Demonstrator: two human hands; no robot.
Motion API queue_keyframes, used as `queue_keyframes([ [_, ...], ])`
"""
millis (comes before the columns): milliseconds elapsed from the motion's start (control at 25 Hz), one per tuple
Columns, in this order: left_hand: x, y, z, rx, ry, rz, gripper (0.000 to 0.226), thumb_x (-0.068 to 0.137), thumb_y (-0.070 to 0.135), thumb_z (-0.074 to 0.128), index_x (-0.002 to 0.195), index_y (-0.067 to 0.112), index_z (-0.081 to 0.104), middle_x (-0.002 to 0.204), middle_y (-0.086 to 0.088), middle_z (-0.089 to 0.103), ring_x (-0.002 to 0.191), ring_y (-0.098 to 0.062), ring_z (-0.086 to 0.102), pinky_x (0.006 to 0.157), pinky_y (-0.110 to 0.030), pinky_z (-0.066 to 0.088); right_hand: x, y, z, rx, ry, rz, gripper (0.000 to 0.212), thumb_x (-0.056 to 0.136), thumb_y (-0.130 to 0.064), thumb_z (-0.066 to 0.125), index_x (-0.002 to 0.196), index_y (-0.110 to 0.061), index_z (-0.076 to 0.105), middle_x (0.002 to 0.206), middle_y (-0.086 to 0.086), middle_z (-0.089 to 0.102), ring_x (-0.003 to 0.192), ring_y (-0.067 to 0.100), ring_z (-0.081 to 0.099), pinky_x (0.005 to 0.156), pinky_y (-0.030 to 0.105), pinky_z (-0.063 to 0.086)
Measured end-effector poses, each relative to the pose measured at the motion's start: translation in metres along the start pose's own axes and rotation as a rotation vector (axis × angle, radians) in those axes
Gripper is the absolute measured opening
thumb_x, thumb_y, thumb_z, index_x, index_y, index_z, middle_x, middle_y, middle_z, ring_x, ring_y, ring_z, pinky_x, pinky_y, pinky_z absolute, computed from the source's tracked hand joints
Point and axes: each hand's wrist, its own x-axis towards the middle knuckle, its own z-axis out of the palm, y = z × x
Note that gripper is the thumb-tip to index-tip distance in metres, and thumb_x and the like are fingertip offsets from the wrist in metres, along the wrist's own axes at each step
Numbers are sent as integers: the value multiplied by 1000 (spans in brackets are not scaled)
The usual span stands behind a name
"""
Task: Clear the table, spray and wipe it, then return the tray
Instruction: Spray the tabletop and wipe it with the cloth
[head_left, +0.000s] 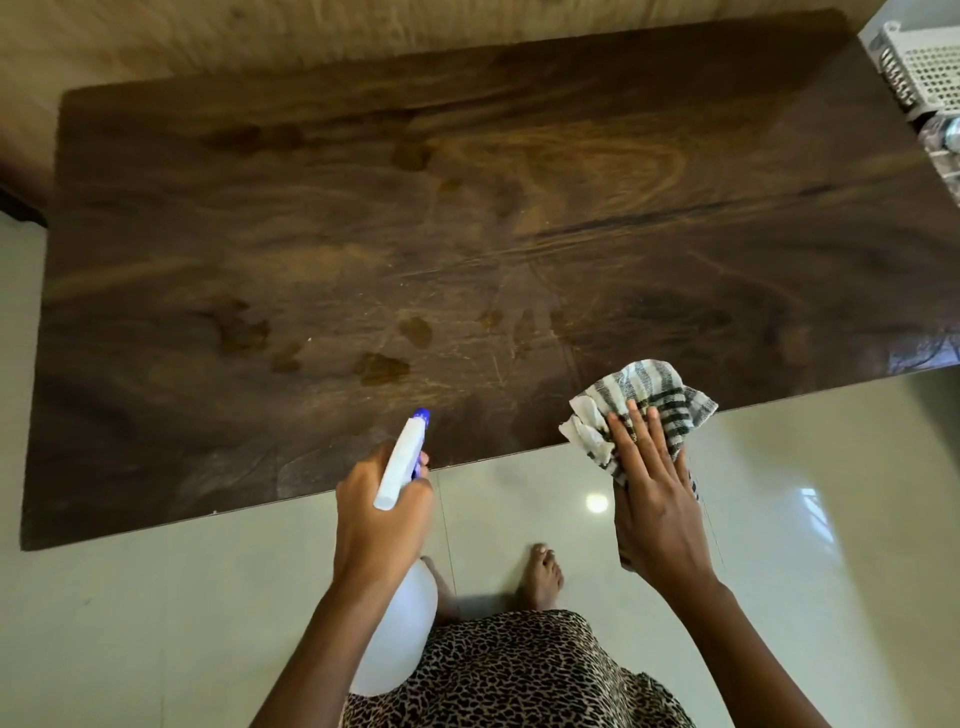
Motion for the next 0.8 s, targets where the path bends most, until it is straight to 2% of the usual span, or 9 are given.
queue_keyframes([
  [200,3,5,-15,12,-9,-16,31,85,1,57,67,25,48,66,-2,49,57,-14,47,49,-21,39,-2,-17,8,14,-13,-8,57,92,-12,38,146,-16,22,154,4,19,145,13,-2,111,47,15],
  [280,5,6,-18,20,-23,-2,30,84,1,57,68,25,50,67,-4,50,57,-15,48,51,-22,40,0,-23,10,20,-18,-25,58,92,-10,39,147,-16,21,154,5,18,144,13,-2,111,47,15],
  [360,9,2,-20,30,-39,15,23,84,2,57,74,22,56,68,-5,52,58,-14,48,47,-20,40,1,-28,12,26,-22,-38,58,91,-9,39,146,-16,21,154,4,18,144,13,-2,111,48,16],
  [440,12,-5,-21,49,-78,24,12,85,3,58,86,14,62,70,-6,55,58,-15,49,39,-11,36,3,-32,14,34,-13,-25,58,91,-10,38,146,-16,22,154,4,19,145,13,-2,111,48,16],
  [560,12,-17,-24,102,-148,23,15,84,1,55,86,13,65,74,-11,60,56,-14,50,35,-8,32,3,-33,15,40,-1,25,59,91,-9,37,147,-16,21,154,3,17,145,18,3,113,47,14],
  [720,10,-31,-29,130,-222,24,18,74,2,51,70,15,62,76,-17,63,57,-20,51,47,-20,37,0,-25,17,75,26,125,57,91,-7,36,147,-14,25,154,2,15,145,19,4,114,45,11],
  [800,9,-35,-27,165,-234,37,17,71,2,51,66,16,61,74,-13,65,64,-26,57,56,-26,40,-1,-21,19,156,43,216,53,94,-6,35,146,-13,27,154,0,14,145,16,3,116,47,13],
])
